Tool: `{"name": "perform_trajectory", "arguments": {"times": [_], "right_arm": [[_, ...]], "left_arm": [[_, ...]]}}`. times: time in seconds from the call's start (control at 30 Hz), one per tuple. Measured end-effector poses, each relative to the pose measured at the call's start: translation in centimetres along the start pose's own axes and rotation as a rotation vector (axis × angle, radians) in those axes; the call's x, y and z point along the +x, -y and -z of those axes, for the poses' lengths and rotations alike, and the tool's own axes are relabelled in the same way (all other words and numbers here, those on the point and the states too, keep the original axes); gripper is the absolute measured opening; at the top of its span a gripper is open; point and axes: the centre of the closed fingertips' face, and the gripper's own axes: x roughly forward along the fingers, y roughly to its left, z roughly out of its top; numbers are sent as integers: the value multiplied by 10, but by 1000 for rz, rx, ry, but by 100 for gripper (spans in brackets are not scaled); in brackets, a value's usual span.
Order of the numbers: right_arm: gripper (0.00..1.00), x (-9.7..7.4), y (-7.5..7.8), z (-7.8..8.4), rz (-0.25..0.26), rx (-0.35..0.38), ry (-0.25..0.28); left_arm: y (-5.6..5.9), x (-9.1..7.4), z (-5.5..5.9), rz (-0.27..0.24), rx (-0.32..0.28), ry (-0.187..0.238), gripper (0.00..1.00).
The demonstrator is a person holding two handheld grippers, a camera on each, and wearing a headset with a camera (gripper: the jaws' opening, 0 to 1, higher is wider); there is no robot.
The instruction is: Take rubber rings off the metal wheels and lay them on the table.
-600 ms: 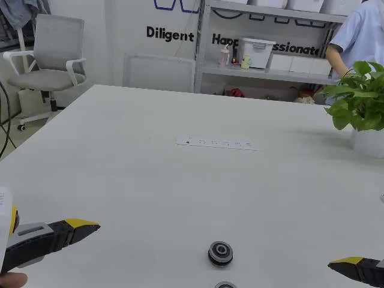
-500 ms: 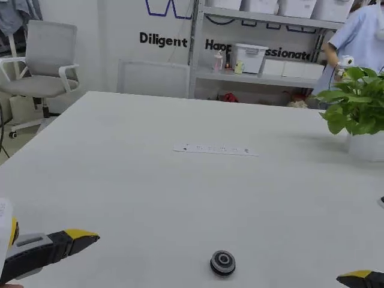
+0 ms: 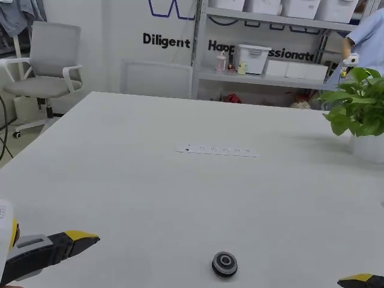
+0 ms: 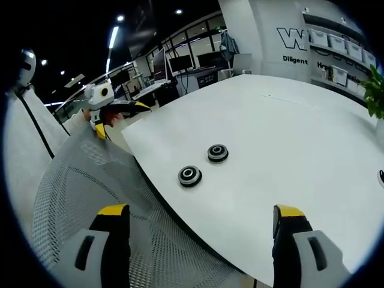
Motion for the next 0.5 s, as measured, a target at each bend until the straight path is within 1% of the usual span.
{"name": "perform_trajectory", "arguments": {"times": [0.2, 0.5], "right_arm": [[96, -1, 0, -1, 8, -4, 3], [95, -3, 0, -2, 19, -9, 5]], "left_arm": [[1, -1, 1, -1, 2, -3, 100], [1, 3, -1, 10, 7, -14, 100]]}}
